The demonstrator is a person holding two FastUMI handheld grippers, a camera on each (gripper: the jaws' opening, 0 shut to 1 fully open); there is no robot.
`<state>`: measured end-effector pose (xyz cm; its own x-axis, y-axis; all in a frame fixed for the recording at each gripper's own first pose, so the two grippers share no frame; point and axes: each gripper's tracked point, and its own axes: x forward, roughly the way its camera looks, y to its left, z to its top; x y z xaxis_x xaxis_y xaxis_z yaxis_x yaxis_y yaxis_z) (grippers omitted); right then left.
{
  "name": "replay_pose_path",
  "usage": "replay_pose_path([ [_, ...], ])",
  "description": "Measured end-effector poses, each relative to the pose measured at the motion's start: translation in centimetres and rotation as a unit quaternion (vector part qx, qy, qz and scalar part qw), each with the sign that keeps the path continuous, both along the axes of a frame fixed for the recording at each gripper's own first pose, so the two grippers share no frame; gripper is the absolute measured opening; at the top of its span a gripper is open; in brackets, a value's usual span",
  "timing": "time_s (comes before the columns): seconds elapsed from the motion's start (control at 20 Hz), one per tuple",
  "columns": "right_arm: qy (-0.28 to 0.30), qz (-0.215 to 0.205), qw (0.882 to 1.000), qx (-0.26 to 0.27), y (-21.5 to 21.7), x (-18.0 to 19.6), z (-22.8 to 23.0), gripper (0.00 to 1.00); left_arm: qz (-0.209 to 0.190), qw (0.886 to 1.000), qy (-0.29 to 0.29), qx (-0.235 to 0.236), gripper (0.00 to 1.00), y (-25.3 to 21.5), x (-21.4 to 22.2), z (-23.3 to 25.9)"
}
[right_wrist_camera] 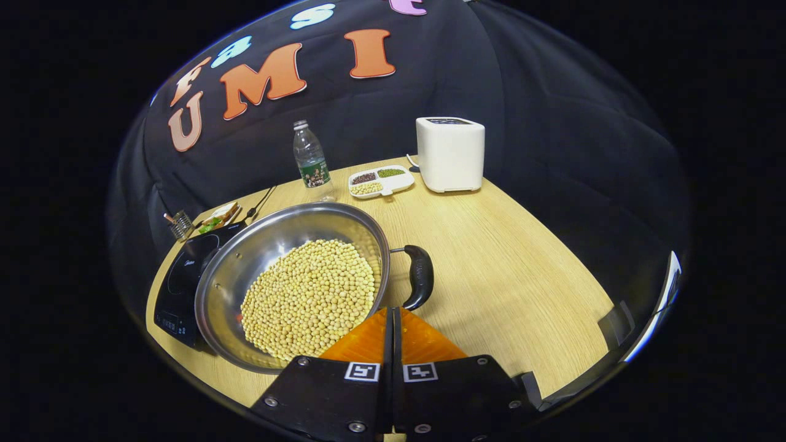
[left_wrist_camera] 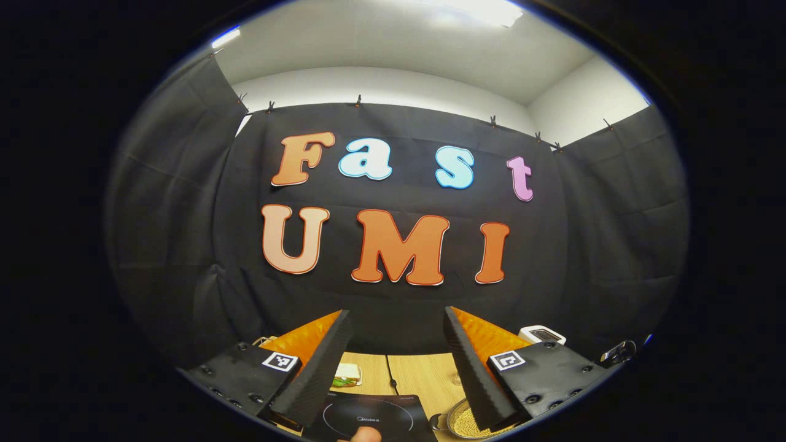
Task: First push the handle of the pot to place it horizontally, then grasp the pot with both hands and set it on the induction cooktop.
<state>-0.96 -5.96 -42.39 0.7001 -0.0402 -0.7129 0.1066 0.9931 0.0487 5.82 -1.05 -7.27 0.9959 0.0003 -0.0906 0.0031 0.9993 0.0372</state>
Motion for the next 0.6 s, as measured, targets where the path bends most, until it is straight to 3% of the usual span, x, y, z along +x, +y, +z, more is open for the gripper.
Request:
replay_pose_path([
  [0.6,0.005,0.006,1.000,0.000,-0.9,1.1,0.1,0.00,-0.005,1.000,0.002,0.006,0.99,-1.2,0.5,-0.5],
])
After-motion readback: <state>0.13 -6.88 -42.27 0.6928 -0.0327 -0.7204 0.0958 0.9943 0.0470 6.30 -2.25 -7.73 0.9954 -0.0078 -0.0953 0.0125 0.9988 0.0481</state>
